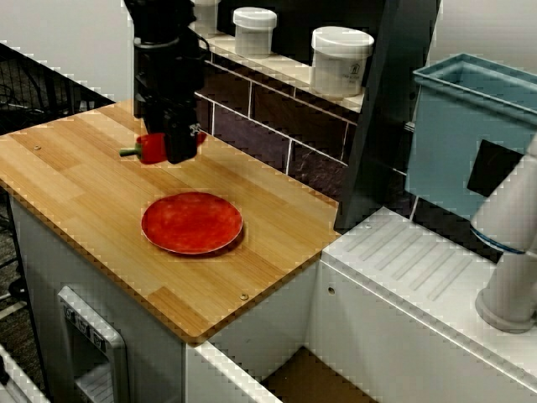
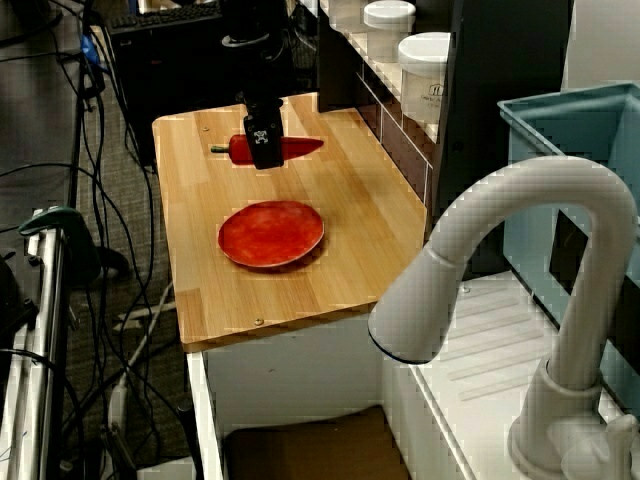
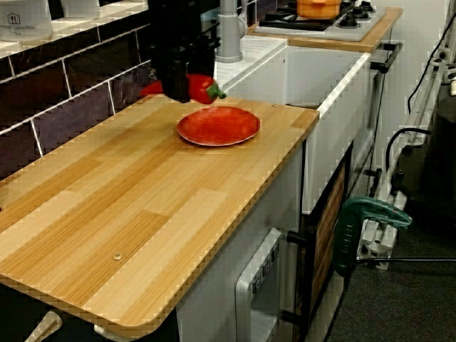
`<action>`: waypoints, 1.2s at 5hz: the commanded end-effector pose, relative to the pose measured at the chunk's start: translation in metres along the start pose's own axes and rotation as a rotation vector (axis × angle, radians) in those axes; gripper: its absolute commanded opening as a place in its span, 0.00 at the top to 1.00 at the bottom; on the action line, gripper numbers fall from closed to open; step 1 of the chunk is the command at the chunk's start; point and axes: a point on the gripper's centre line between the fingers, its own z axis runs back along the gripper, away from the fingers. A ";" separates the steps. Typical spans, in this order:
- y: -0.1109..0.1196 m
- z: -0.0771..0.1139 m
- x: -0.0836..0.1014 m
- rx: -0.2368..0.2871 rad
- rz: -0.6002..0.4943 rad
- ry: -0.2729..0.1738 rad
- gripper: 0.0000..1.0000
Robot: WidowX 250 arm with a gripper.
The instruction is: Put the object on the plate
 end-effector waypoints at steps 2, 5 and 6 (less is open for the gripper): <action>-0.038 -0.017 -0.003 0.051 -0.079 -0.009 1.00; -0.040 -0.029 -0.023 0.068 -0.097 0.011 1.00; -0.038 -0.029 -0.026 0.080 -0.098 0.010 1.00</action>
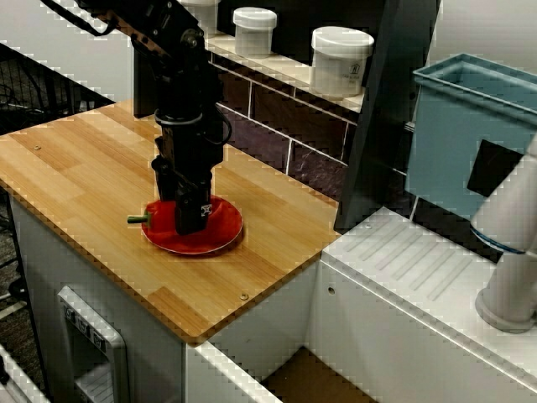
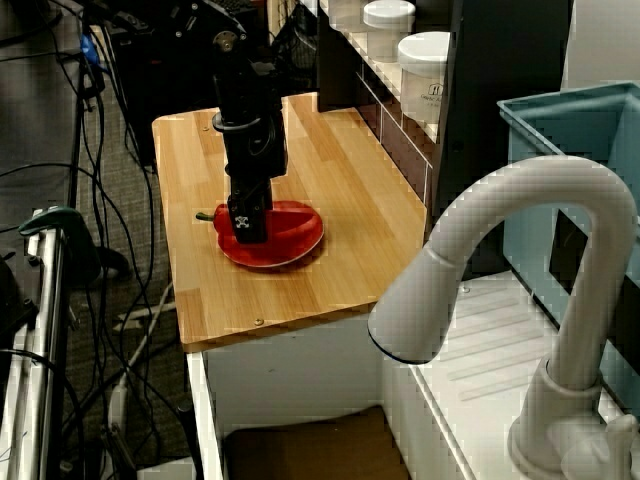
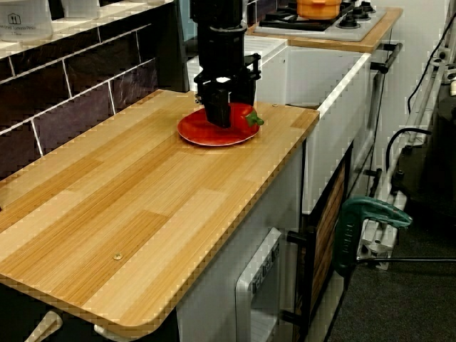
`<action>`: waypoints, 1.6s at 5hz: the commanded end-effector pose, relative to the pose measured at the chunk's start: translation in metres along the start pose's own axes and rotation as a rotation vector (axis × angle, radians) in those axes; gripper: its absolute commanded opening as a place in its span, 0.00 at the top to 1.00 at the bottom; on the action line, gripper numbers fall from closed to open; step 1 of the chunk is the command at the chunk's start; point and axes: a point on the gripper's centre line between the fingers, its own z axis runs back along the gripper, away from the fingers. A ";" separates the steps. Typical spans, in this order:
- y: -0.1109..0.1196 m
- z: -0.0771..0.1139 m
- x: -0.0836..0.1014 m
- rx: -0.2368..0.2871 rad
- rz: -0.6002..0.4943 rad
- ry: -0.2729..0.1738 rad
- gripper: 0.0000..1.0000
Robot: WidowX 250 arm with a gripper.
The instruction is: Put the object on the plate
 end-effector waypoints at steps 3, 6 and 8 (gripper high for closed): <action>0.010 0.027 -0.006 0.002 -0.007 -0.033 0.00; 0.016 0.052 -0.006 -0.058 -0.017 -0.016 0.00; 0.022 0.057 -0.003 -0.064 -0.048 0.036 0.00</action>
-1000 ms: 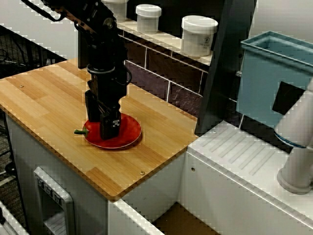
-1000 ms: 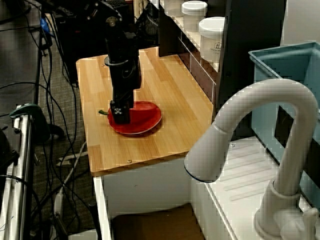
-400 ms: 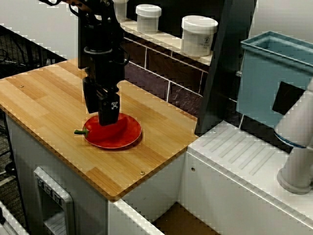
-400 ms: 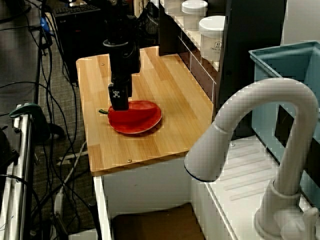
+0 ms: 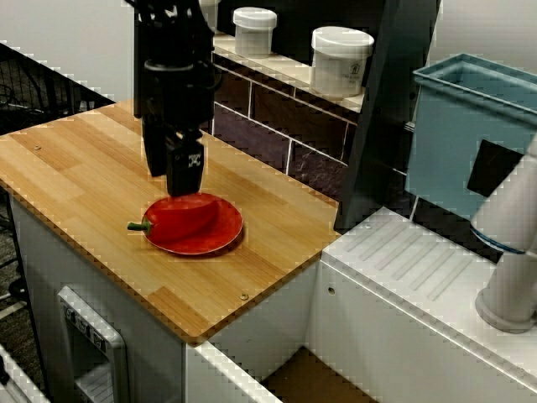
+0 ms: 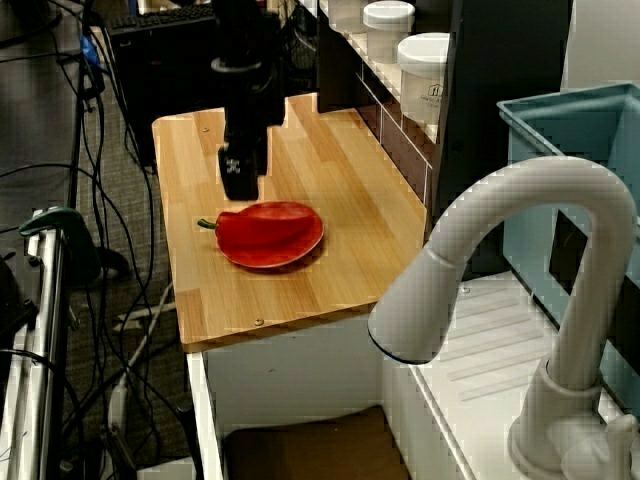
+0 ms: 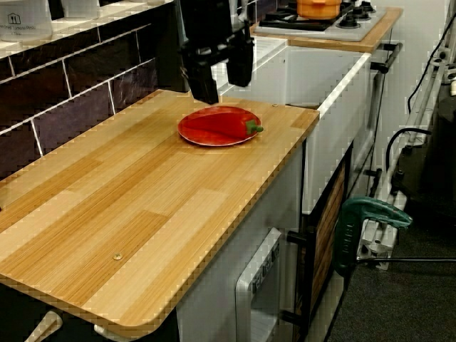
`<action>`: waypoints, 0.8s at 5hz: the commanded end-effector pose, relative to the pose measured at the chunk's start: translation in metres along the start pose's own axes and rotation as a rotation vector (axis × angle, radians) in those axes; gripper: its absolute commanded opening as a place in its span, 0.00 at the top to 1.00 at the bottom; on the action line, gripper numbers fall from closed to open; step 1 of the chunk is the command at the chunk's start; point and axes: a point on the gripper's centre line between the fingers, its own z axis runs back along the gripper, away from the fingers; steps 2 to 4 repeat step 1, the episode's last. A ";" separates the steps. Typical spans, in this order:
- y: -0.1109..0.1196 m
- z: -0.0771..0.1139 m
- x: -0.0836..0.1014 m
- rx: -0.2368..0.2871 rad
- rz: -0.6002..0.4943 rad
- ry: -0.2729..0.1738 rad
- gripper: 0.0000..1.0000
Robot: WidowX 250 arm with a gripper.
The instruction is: Put the object on the plate
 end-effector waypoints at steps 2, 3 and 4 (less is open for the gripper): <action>0.005 0.015 -0.003 0.018 -0.011 -0.030 0.00; 0.005 0.015 -0.003 0.018 -0.011 -0.030 0.00; 0.005 0.015 -0.003 0.018 -0.011 -0.030 0.00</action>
